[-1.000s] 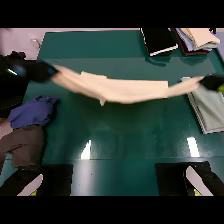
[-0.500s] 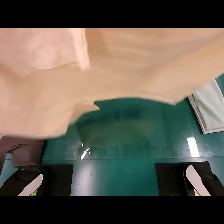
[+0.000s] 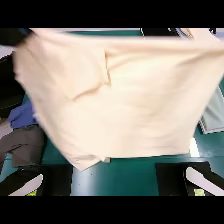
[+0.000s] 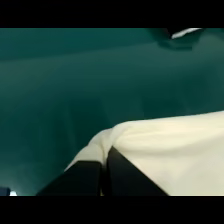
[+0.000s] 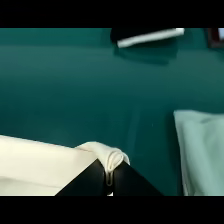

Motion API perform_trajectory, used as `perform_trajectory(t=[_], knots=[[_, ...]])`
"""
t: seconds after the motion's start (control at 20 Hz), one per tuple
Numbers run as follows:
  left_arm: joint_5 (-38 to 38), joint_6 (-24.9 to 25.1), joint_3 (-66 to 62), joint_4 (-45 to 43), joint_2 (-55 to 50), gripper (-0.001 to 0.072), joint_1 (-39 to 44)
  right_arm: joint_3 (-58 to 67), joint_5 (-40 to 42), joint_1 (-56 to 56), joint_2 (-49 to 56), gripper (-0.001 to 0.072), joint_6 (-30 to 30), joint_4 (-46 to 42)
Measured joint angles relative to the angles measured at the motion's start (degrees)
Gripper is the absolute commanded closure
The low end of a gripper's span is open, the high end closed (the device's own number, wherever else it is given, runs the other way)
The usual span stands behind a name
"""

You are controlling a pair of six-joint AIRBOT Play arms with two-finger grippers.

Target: Fold the shirts.

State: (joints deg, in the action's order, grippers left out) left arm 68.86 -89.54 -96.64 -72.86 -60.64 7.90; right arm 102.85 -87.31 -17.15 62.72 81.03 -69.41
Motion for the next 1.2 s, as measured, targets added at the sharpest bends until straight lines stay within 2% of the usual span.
perform_trajectory(t=[0.3,0.6,0.75,0.95,1.2], knots=[[-3.8,0.6,8.7,-0.2,-19.4,0.0685,-0.2,-11.7,2.9,5.9,17.1,0.0694,1.2,-5.0],[-7.3,3.7,2.4,5.2,-32.7,0.0684,-4.2,-4.5,8.0,6.9,31.2,0.0694,1.3,-5.2],[-2.8,6.6,0.0,7.6,-34.5,0.0684,-7.0,-2.9,6.8,7.1,32.5,0.0693,0.1,-5.1],[7.0,9.1,1.7,8.3,-35.2,0.0684,-8.4,-9.7,6.7,7.1,28.9,0.0693,-1.5,-5.6],[10.3,7.9,10.1,7.6,-35.5,0.0680,-7.5,-21.8,10.1,7.1,23.1,0.0691,-2.0,-5.8]])
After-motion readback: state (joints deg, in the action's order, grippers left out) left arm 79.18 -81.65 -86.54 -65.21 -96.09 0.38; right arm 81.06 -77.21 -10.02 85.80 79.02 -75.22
